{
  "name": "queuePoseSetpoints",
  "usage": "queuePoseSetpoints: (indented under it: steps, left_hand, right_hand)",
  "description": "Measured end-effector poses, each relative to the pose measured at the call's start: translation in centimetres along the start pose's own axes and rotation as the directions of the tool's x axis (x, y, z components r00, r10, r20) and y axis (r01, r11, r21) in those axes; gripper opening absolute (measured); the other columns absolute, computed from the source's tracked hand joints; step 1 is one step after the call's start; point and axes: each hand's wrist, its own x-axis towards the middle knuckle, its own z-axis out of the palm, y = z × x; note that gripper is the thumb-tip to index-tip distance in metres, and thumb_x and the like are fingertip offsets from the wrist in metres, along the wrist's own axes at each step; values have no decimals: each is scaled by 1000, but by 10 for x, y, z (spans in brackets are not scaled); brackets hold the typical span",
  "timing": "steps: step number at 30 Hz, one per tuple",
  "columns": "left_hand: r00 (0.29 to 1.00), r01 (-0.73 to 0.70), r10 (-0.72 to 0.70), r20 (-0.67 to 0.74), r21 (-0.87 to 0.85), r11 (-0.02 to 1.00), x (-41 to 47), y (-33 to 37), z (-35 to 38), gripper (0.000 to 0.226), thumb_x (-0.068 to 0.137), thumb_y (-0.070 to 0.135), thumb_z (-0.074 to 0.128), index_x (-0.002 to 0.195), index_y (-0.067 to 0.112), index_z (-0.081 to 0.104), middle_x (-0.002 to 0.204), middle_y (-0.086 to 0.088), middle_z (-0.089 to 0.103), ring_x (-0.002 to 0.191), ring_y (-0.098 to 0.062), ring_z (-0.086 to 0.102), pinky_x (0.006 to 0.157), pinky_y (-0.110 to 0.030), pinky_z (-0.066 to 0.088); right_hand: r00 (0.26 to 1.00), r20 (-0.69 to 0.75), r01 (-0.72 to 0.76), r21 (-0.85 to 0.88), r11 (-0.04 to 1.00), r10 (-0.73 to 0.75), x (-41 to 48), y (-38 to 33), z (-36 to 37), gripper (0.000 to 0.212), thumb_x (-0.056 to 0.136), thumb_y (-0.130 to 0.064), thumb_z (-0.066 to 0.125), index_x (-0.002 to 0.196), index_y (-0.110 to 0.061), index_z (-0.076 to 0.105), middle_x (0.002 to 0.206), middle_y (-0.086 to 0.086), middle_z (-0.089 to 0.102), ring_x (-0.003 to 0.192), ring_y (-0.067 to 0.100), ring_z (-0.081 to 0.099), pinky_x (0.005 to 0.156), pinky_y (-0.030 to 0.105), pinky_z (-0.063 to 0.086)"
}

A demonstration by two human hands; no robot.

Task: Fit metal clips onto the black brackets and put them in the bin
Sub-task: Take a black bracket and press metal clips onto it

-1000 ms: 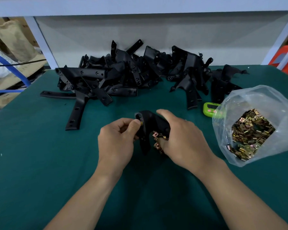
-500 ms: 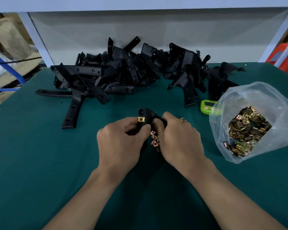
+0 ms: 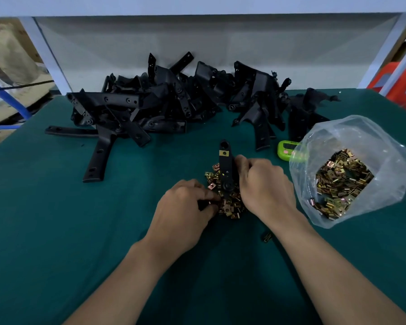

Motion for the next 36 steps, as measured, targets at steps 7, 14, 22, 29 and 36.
queuePoseSetpoints:
  steps: [7, 14, 22, 29, 36]
  left_hand:
    - [980, 120, -142, -142, -154, 981, -1, 3, -1, 10, 89, 28, 73, 83, 34, 79, 74, 15, 69, 72, -5, 63, 64, -22, 50]
    - [919, 266, -394, -29, -691, 672, 6, 5, -16, 16, 85, 9, 75, 83, 25, 80, 71, -7, 76, 61, -12, 64, 57, -18, 50]
    - [913, 347, -334, 232, -874, 341, 6, 6, -27, 13, 96, 7, 63, 92, 17, 71, 89, -11, 78, 72, -15, 72, 62, -21, 56]
    - [933, 323, -299, 198, -826, 462, 5, 8, -29, 12, 78, 18, 72, 77, 30, 73, 91, -6, 78, 71, -14, 70, 59, -18, 52]
    - [934, 335, -297, 198, -770, 542, 2, 9, -29, 17, 86, 13, 75, 83, 29, 82, 73, 8, 71, 60, -4, 59, 58, -13, 48]
  right_hand:
    - [1000, -7, 14, 15, 1000, -14, -1, -1, -1, 65, 99, -70, 26, 64, -24, 54, 59, -5, 60, 53, 21, 56, 50, 31, 36]
    - [998, -23, 61, 28, 998, -60, -2, -3, 0, 66, 98, -71, 25, 59, -24, 47, 52, -6, 56, 48, 21, 54, 50, 32, 37]
    - [997, -29, 77, 27, 997, -76, -4, -8, 2, 65, 97, -70, 27, 61, -23, 52, 52, -7, 56, 49, 19, 53, 51, 33, 37]
    - [996, -29, 85, 15, 996, -84, -3, -8, 1, 65, 97, -72, 28, 63, -22, 52, 55, -7, 56, 51, 21, 53, 52, 34, 37]
    - [995, -33, 97, 13, 995, -97, -5, -8, 3, 61, 97, -68, 31, 62, -22, 54, 52, -8, 54, 49, 17, 50, 47, 28, 27]
